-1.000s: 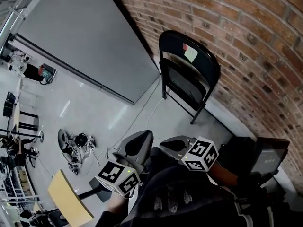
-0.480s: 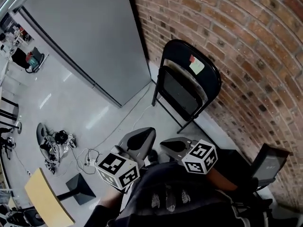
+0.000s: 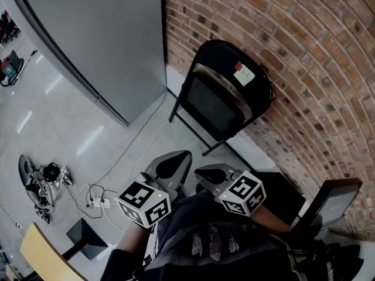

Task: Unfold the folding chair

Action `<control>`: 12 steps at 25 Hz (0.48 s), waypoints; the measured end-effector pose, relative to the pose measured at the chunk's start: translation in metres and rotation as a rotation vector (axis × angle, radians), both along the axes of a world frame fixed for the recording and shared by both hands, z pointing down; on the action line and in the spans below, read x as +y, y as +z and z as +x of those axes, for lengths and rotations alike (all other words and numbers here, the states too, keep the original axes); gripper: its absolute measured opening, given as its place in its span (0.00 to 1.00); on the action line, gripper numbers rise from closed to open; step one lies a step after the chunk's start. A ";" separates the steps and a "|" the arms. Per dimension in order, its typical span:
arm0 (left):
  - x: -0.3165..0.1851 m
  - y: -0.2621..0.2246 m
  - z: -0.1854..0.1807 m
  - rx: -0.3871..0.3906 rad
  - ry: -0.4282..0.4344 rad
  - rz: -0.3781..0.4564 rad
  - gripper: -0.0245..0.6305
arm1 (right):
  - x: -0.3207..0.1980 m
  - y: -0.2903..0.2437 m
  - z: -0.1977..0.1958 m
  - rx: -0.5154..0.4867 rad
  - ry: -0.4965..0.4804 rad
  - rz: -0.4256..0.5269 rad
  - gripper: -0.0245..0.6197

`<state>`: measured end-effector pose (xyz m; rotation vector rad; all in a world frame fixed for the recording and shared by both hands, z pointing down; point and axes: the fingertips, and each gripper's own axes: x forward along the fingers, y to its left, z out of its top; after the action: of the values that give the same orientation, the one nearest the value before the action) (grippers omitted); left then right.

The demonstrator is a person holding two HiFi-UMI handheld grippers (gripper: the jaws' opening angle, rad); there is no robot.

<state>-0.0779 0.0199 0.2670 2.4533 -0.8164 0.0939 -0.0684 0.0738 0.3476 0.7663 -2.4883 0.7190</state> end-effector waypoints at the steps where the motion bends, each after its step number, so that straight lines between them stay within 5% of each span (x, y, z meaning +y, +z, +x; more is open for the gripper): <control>1: -0.004 0.003 -0.003 0.014 0.012 -0.007 0.04 | -0.005 0.000 0.002 -0.002 0.043 -0.011 0.04; 6: -0.019 0.011 0.002 0.033 0.073 -0.020 0.04 | -0.021 0.001 0.009 -0.010 0.138 -0.050 0.04; 12: -0.036 0.012 0.036 -0.025 0.080 -0.019 0.04 | -0.043 0.002 0.031 -0.054 0.125 -0.025 0.04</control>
<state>-0.0420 -0.0164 0.2795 2.4718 -0.7247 0.1606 -0.0372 0.0312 0.3497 0.9106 -2.4913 0.8229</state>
